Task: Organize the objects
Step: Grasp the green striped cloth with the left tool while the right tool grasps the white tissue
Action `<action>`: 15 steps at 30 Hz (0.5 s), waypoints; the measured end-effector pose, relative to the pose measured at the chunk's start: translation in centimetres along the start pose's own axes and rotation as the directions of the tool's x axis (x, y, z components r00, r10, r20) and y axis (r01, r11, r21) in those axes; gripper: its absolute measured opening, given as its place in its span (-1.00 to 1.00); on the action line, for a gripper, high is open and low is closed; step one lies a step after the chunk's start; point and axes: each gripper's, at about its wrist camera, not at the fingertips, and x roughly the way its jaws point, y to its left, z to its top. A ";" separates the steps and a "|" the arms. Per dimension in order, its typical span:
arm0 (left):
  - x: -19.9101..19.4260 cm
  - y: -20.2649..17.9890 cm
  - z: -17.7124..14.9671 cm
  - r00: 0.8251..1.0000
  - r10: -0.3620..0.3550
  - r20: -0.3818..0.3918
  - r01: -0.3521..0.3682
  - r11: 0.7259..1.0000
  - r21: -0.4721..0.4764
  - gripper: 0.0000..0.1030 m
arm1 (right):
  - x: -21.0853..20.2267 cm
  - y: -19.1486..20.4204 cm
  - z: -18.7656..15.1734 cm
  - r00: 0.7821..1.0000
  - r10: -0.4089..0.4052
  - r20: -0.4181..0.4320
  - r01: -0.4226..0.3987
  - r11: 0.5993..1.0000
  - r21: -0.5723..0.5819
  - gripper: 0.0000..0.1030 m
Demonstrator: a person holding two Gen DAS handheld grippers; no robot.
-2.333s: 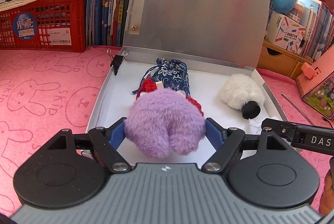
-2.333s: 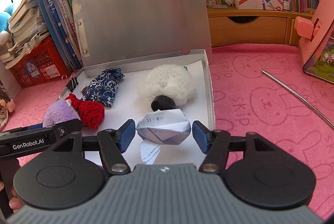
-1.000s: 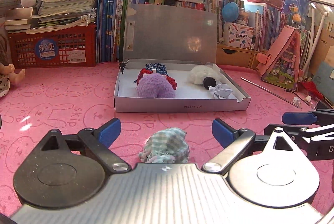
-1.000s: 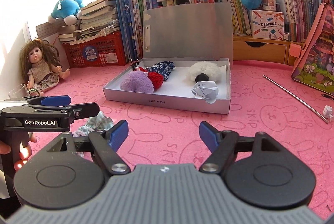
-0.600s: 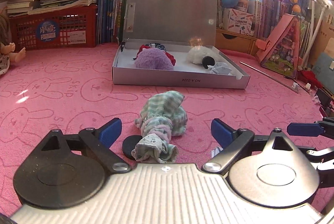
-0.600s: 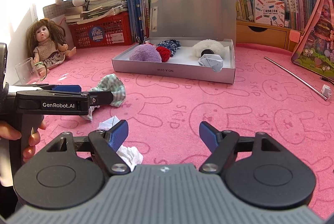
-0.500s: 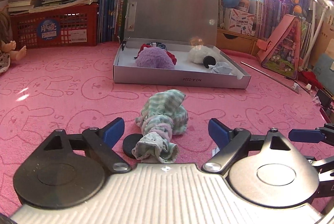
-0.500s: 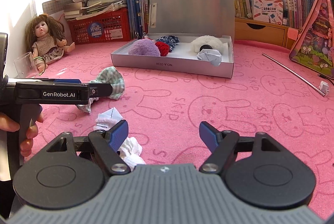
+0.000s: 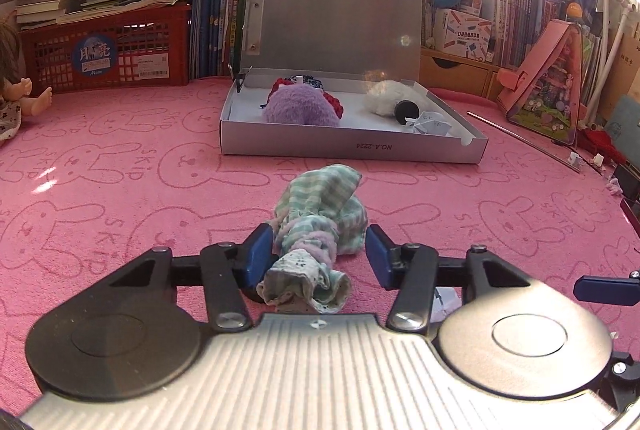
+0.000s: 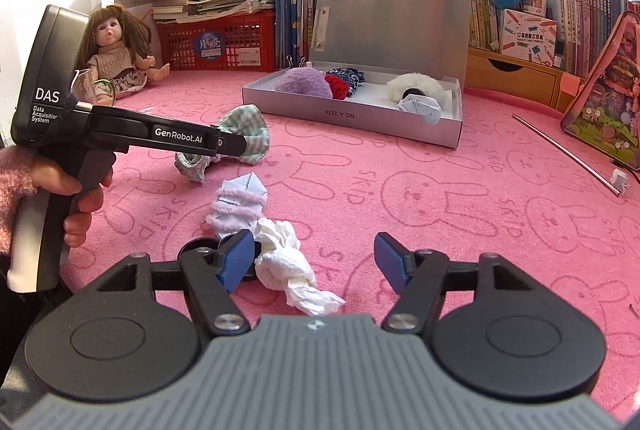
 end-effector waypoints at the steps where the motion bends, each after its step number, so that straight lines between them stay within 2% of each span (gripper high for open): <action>1: 0.1 0.0 0.0 1.000 0.003 -0.003 -0.003 1.000 0.000 0.12 | 0.0 0.2 -0.2 1.000 -0.003 -0.001 0.003 1.000 -0.013 0.35; 5: 0.8 0.2 0.2 1.000 -0.015 -0.027 0.014 0.999 -0.032 0.15 | 0.1 0.7 -0.4 1.000 0.011 -0.010 -0.011 1.000 -0.025 0.03; 14: 1.6 -0.3 0.3 0.999 0.001 -0.041 -0.002 1.000 -0.005 0.19 | 0.8 0.8 -0.5 1.000 0.019 -0.022 -0.019 1.000 -0.017 -0.06; 15: 1.6 -0.3 0.3 0.999 0.008 -0.038 -0.009 1.000 -0.011 0.10 | 0.8 0.7 -0.5 1.000 0.022 -0.021 -0.022 1.000 -0.012 -0.07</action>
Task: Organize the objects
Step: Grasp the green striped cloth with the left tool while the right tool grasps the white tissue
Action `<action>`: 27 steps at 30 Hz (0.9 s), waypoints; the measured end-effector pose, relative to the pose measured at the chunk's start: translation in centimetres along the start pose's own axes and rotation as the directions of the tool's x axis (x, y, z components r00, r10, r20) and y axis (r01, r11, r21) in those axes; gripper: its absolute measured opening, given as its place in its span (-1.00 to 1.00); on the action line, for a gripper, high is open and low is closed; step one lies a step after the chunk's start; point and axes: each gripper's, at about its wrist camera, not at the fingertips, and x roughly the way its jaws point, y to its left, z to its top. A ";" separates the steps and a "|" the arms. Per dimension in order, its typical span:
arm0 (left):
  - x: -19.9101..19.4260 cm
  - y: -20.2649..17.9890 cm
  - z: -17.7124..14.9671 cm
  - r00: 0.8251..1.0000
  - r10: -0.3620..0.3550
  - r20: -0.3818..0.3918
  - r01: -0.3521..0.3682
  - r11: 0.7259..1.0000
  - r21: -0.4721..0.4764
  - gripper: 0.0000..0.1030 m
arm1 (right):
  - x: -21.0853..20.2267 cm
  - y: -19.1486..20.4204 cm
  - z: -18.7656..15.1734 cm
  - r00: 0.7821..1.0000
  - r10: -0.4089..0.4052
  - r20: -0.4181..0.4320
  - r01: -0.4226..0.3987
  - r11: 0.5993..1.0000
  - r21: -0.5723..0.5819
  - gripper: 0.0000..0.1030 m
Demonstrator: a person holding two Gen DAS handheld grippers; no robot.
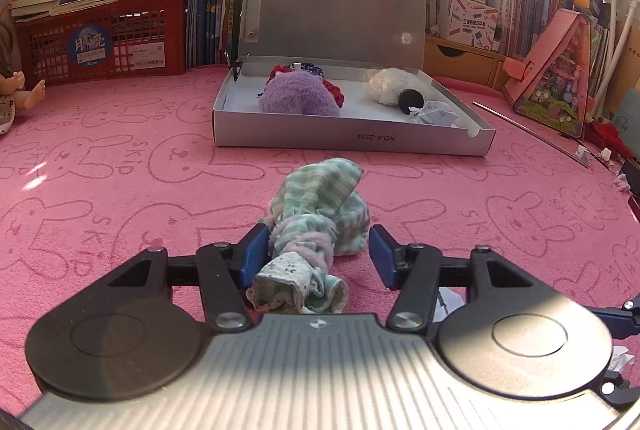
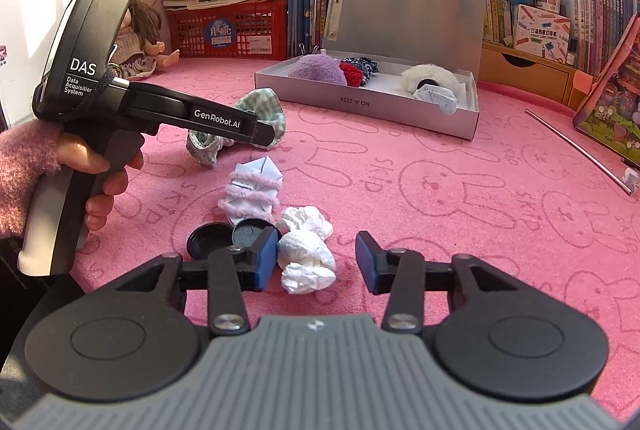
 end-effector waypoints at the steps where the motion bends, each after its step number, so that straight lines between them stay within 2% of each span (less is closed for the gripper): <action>1: -0.1 0.1 0.0 1.000 0.001 0.002 -0.001 1.000 -0.003 0.03 | 0.0 -0.1 0.0 1.000 0.003 0.001 -0.003 1.000 0.007 -0.12; 2: -0.3 0.1 0.1 1.000 0.002 0.006 -0.002 1.000 -0.004 -0.19 | -0.1 -0.2 0.0 1.000 0.007 0.002 -0.007 1.000 0.015 -0.20; 3: -0.5 0.2 0.1 1.000 0.000 0.010 0.000 1.000 -0.004 -0.23 | -0.2 -0.3 0.0 1.000 0.008 0.005 -0.008 1.000 0.021 -0.26; 5: -0.9 0.1 0.2 1.000 -0.006 0.022 0.006 1.000 0.004 -0.24 | -0.3 -0.4 0.2 1.000 -0.008 0.010 0.007 1.000 0.021 -0.38; 11: -2.2 -0.4 0.7 0.998 -0.012 0.064 0.009 0.999 0.035 -0.25 | -0.5 -1.1 0.7 0.999 -0.037 0.030 0.036 0.999 0.038 -0.38; 27: -2.6 -1.0 1.7 0.997 -0.025 0.070 0.023 0.999 0.029 -0.24 | 0.3 -2.4 2.1 0.995 -0.089 0.043 0.085 0.993 0.083 -0.38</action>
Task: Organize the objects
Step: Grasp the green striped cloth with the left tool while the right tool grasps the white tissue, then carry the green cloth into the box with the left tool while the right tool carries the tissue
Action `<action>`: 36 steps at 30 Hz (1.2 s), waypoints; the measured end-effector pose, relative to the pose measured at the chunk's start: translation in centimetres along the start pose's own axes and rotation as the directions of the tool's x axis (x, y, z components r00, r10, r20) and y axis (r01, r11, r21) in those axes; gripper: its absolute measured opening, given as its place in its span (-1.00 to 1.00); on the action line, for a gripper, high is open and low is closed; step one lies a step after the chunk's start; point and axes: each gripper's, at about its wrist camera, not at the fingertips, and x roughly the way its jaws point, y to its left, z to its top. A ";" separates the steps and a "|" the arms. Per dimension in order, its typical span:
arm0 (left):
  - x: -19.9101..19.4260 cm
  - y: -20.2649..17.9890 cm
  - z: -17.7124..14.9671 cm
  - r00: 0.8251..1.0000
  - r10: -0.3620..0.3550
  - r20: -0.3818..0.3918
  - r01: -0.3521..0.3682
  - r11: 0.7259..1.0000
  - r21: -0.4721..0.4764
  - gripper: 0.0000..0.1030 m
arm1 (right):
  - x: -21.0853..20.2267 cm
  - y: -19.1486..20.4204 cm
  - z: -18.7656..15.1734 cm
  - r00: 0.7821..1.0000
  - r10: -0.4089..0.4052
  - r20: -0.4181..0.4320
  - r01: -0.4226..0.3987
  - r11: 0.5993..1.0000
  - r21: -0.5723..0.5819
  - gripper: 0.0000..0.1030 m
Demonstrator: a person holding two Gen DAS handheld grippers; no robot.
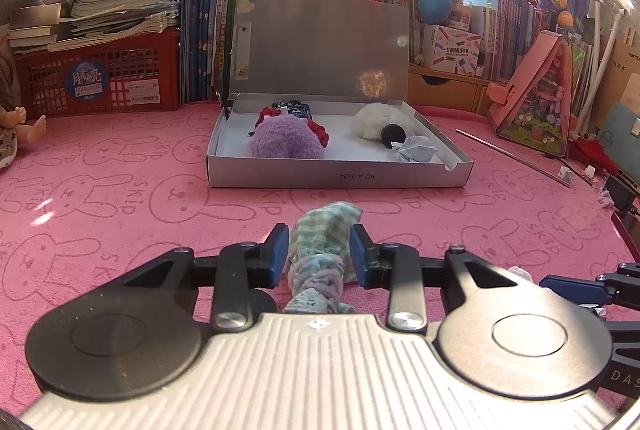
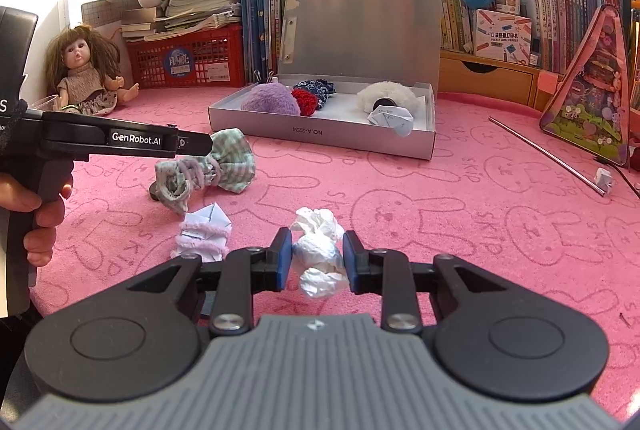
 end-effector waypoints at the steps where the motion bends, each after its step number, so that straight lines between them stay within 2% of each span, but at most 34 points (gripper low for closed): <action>1: 0.1 0.0 0.0 1.000 -0.001 -0.002 0.001 1.000 0.003 -0.24 | 0.1 -0.1 0.1 1.000 -0.003 0.001 0.003 1.000 0.002 -0.38; 10: 3.3 -0.1 -1.1 0.995 0.008 -0.097 -0.007 1.000 0.012 -0.21 | 0.6 -0.3 0.0 1.000 -0.012 -0.017 0.012 1.000 0.020 -0.37; 13: 4.4 -0.3 -1.3 0.993 0.017 -0.117 -0.014 1.000 0.027 -0.01 | 0.9 -0.3 -0.2 1.000 -0.016 -0.027 0.017 1.000 0.023 -0.36; 16: 4.7 -0.5 -1.5 0.993 0.024 -0.113 -0.020 0.999 0.041 0.02 | 1.1 -0.5 -0.3 0.999 -0.023 -0.036 0.024 0.999 0.031 -0.36; 18: 4.5 -0.4 -1.4 0.994 0.030 -0.108 -0.027 0.999 0.029 -0.18 | 1.2 -0.6 -0.3 0.999 -0.027 -0.037 0.029 0.999 0.035 -0.36; 21: 3.8 -0.2 -1.1 0.995 0.014 -0.097 -0.014 1.000 0.006 -0.23 | 1.2 -0.7 -0.1 0.999 -0.035 -0.037 0.036 0.999 0.038 -0.37; 36: 2.1 -0.9 1.1 0.999 -0.010 -0.036 0.010 1.000 -0.003 -0.23 | 2.0 -1.8 2.0 0.999 -0.047 0.002 0.046 0.996 0.071 -0.37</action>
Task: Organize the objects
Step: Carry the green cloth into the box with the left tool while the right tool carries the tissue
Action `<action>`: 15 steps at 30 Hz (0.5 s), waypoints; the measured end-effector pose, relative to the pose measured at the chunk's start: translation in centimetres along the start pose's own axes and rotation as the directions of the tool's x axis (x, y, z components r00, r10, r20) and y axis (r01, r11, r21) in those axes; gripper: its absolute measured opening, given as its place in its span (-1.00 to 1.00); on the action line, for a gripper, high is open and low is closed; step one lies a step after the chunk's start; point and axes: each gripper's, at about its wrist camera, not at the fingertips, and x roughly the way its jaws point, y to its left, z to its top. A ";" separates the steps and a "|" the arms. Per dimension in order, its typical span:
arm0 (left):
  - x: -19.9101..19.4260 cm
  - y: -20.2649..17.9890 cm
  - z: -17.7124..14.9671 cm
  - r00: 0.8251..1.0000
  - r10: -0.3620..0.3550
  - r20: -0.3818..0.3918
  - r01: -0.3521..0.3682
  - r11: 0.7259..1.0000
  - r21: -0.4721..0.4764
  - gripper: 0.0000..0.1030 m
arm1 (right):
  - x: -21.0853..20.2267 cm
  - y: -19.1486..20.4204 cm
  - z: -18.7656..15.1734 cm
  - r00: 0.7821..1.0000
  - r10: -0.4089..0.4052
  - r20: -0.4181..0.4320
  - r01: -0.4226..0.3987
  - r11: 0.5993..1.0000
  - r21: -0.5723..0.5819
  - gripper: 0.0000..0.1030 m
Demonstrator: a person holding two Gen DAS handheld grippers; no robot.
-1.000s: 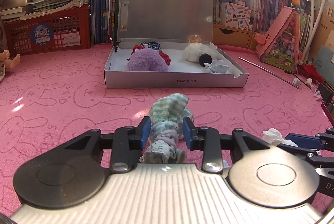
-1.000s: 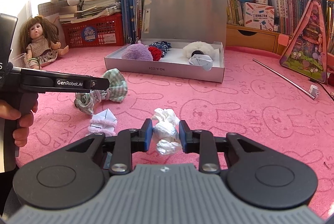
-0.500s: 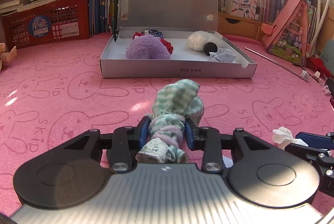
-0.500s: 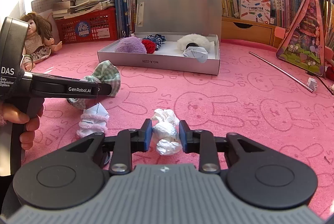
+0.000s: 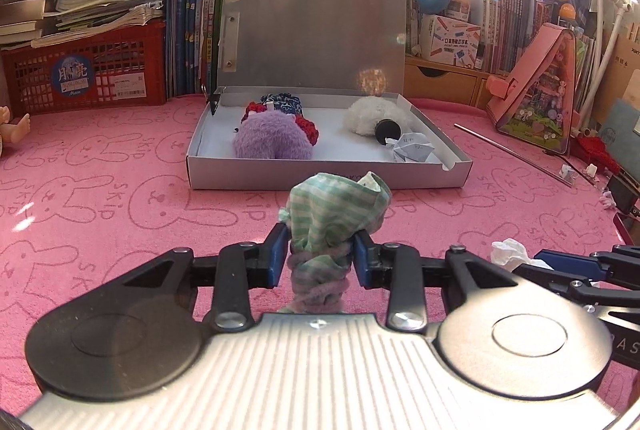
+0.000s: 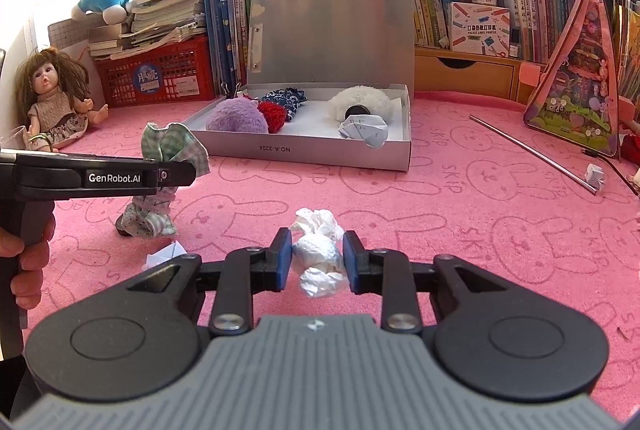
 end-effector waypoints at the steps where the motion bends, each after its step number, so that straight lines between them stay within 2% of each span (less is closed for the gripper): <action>1: 0.0 0.0 0.1 1.000 0.002 0.002 -0.002 1.000 0.000 -0.23 | 0.1 -0.1 0.3 1.000 0.000 0.006 0.000 1.000 0.004 -0.37; 15: 0.2 0.6 1.5 1.000 0.001 0.022 0.000 1.000 -0.024 -0.23 | 1.5 -1.0 2.8 0.999 0.014 0.038 -0.015 0.999 0.043 -0.37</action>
